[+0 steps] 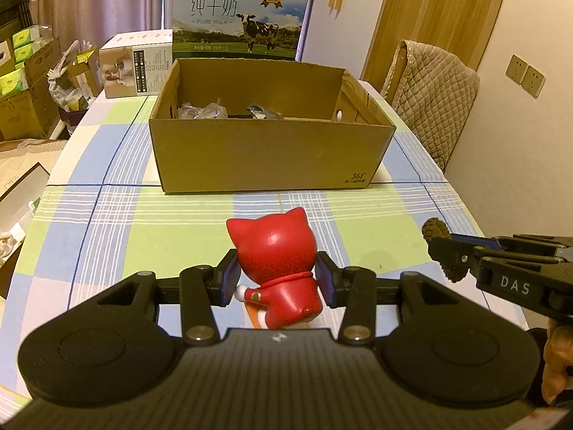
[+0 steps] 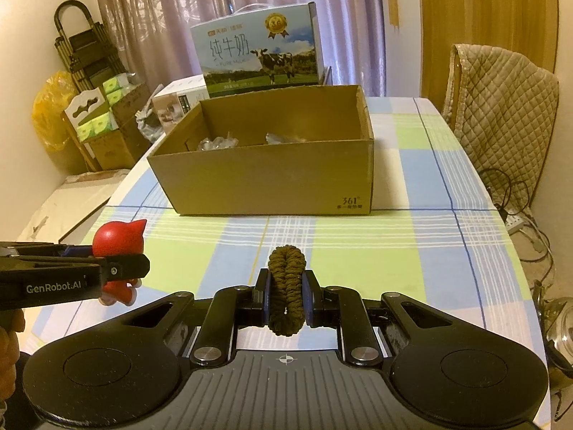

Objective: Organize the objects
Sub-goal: 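Lift the red figure and brown ring and carry both over the cardboard box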

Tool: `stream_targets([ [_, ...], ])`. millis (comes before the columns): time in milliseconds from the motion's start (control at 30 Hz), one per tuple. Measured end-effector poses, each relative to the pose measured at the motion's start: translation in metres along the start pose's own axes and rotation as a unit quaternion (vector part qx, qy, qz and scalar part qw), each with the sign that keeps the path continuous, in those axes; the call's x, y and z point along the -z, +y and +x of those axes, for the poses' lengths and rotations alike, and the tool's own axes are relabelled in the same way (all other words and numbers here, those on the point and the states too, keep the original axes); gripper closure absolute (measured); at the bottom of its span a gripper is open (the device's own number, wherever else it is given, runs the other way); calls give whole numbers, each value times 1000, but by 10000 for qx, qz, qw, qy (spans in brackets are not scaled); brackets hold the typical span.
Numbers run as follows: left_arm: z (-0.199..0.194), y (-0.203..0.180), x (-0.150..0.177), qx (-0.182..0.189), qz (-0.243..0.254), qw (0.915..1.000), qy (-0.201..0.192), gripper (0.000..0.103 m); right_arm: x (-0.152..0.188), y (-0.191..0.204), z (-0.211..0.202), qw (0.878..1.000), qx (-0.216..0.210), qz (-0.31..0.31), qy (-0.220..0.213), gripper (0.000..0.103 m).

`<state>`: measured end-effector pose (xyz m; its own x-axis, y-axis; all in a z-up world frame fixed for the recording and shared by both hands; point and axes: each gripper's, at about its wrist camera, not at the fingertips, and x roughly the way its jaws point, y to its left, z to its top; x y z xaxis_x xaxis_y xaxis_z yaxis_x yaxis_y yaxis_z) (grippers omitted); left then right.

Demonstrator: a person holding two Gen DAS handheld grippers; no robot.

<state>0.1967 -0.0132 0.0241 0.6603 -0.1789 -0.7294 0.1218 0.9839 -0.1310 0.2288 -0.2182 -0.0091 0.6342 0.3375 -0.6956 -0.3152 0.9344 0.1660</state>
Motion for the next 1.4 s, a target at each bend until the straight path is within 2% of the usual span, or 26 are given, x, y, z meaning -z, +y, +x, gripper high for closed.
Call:
stream_targets([
  [400, 0, 10, -10, -51, 23, 10000, -14, 64, -4, -3, 3, 10000, 20, -21, -13, 88],
  [967, 9, 21, -64, -41, 262, 9996, -69, 64, -47, 2, 15, 9995, -117, -275, -31, 88],
  [1400, 24, 22, -86, 26, 399, 9992, 5, 64, -74, 4, 27, 9991, -192, -375, 1, 88],
])
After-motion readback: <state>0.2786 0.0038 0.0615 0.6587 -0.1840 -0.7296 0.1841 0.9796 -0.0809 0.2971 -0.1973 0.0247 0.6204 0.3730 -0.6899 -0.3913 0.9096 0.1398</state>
